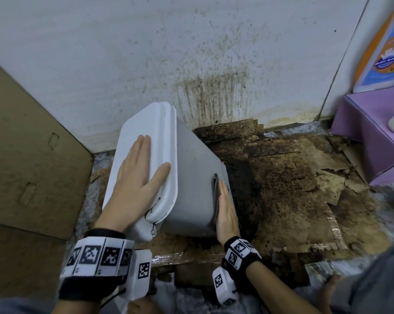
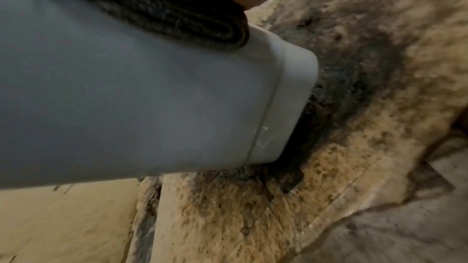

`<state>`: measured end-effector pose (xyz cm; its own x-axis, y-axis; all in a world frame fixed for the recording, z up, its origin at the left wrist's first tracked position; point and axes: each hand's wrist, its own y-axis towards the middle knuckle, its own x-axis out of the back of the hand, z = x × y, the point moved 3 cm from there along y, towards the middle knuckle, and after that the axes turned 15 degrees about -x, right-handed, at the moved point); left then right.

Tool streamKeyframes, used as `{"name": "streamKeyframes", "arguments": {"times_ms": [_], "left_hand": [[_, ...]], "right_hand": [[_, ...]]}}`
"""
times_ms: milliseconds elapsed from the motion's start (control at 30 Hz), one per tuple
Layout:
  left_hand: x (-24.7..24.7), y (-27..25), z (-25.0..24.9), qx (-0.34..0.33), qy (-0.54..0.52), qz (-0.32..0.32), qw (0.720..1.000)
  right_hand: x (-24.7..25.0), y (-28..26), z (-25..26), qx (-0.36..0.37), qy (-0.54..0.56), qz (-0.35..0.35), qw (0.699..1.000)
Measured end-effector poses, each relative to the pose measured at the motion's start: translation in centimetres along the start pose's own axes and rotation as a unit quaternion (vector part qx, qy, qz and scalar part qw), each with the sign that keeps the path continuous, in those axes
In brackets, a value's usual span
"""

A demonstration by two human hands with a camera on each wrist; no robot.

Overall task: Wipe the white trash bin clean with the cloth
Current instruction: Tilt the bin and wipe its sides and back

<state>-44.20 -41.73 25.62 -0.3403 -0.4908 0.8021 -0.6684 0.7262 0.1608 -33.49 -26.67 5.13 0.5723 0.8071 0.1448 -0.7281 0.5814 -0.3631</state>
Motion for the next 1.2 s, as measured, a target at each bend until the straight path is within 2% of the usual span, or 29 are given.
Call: {"name": "streamKeyframes", "arguments": {"times_ms": [200,467,667,733,900,1033,1200], "left_hand": [[-0.2,0.1,-0.5,-0.008,0.003,0.006,1.0],[-0.1,0.0,-0.5,-0.004,0.002,0.006,1.0],[-0.1,0.1,-0.4,0.003,0.003,0.004,1.0],[0.0,0.1,-0.2,0.004,0.004,0.004,1.0],[-0.1,0.2,0.1,0.001,0.014,0.002,1.0],[-0.2,0.3,0.4,-0.003,0.018,-0.001,1.0],[0.3,-0.1,0.8,0.004,0.006,-0.007,1.0]], "right_hand": [[1.1,1.7,-2.1,-0.146,0.082,-0.029,0.985],[1.3,1.8,-1.7,-0.133,0.053,-0.012,0.99],[0.0,0.2,1.3,-0.132,0.066,-0.067,0.987],[-1.2,-1.3,4.5,-0.109,0.046,-0.06,0.991],[-4.0,-4.5,10.9,0.029,0.012,0.013,0.999],[-4.5,-4.9,11.2,0.087,-0.023,0.017,0.996],[-3.4,-3.4,7.9,0.158,-0.027,0.01,0.987]]}}
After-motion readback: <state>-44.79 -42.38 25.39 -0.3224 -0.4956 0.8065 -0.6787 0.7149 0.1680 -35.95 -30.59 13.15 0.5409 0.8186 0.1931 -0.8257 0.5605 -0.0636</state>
